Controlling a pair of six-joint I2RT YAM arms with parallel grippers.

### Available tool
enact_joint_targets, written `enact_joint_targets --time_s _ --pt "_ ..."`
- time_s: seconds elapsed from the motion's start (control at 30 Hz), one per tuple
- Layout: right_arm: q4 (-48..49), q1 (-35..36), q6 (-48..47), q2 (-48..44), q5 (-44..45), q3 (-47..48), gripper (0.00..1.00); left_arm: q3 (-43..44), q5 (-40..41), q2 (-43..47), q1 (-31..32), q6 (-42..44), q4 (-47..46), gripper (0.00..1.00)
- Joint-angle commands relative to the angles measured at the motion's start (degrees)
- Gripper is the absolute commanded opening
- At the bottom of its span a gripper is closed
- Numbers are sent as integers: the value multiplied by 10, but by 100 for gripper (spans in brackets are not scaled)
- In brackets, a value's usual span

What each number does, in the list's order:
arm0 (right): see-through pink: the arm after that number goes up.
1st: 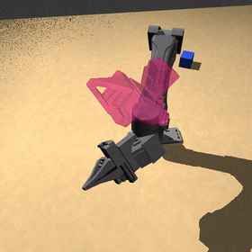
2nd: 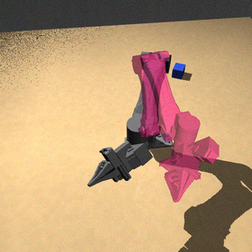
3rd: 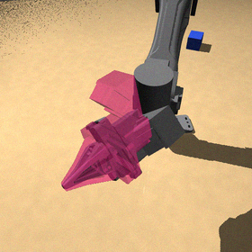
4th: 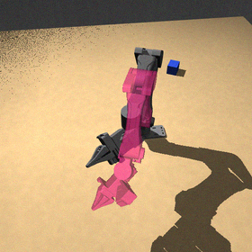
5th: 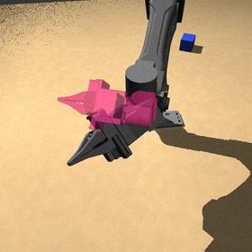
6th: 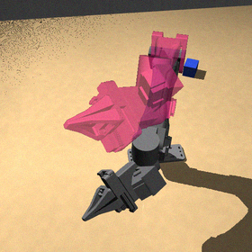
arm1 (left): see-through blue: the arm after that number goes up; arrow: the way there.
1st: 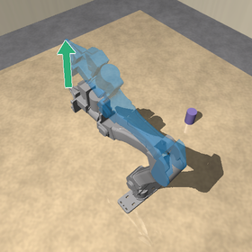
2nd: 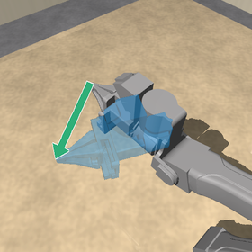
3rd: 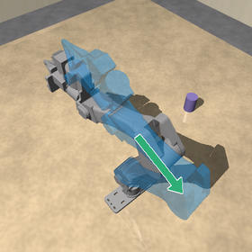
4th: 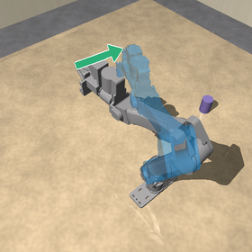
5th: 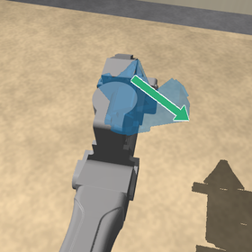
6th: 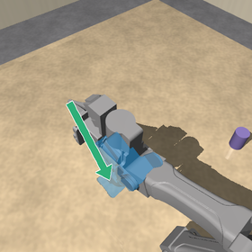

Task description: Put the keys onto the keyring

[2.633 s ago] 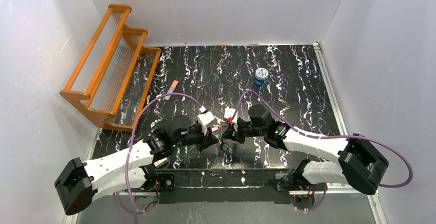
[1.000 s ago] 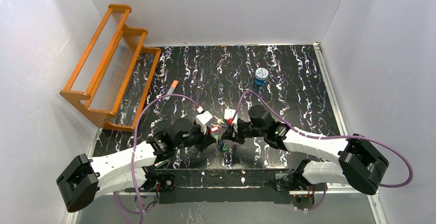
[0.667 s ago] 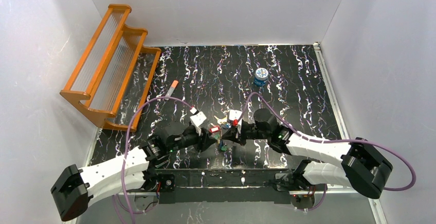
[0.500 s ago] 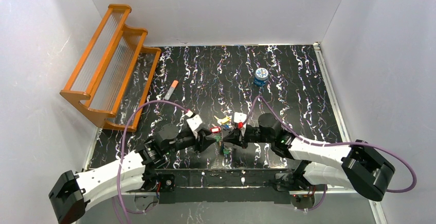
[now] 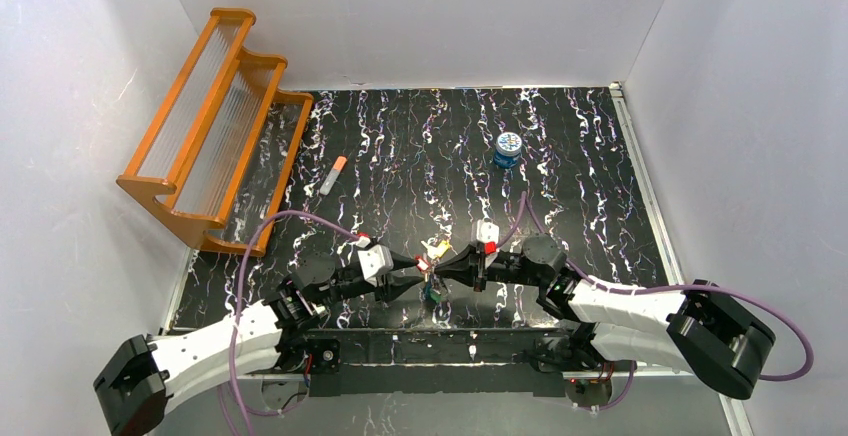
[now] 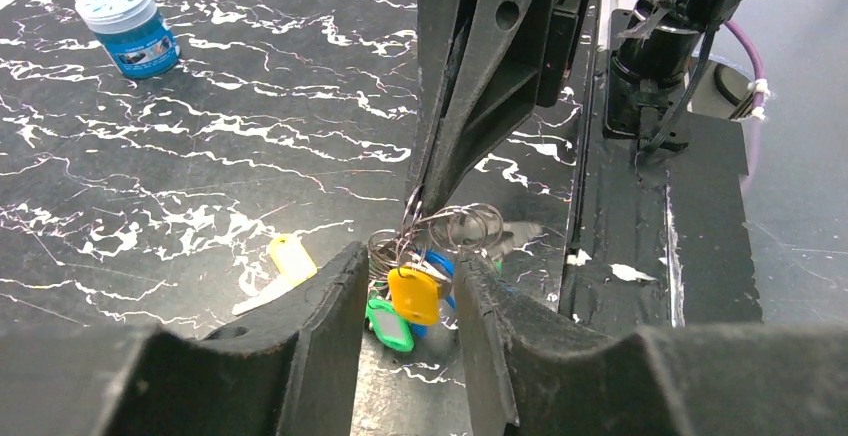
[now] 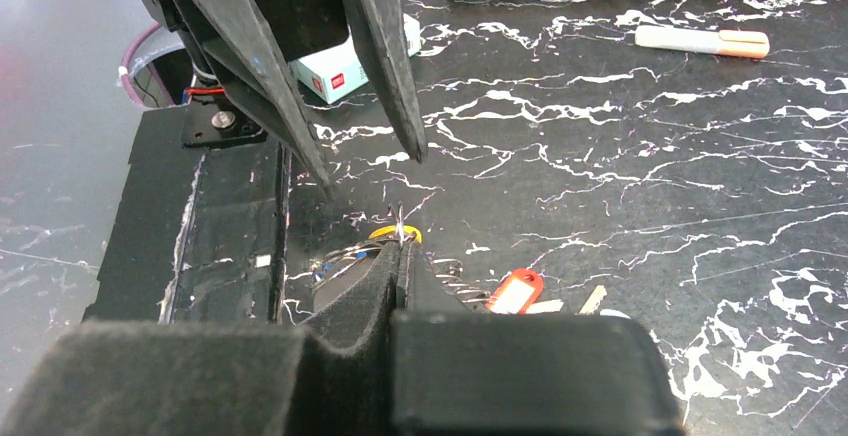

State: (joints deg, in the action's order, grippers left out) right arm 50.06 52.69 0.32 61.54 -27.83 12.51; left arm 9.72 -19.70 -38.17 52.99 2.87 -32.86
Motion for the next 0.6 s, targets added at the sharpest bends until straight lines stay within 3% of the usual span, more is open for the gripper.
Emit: enact_joint_targets --time_s 0.0,0.17,0.43,0.57 --pt "67 1 15 -5 -12 9 1 -3 -22 -33 2 20 -55 34" --pt "68 1 26 5 -17 16 1 -1 -24 -73 2 25 -96 23" --pt "62 1 30 9 -18 23 1 1 -22 -97 2 29 -125 22" --pt "57 1 31 7 -16 25 1 0 -33 -104 2 34 -133 9"
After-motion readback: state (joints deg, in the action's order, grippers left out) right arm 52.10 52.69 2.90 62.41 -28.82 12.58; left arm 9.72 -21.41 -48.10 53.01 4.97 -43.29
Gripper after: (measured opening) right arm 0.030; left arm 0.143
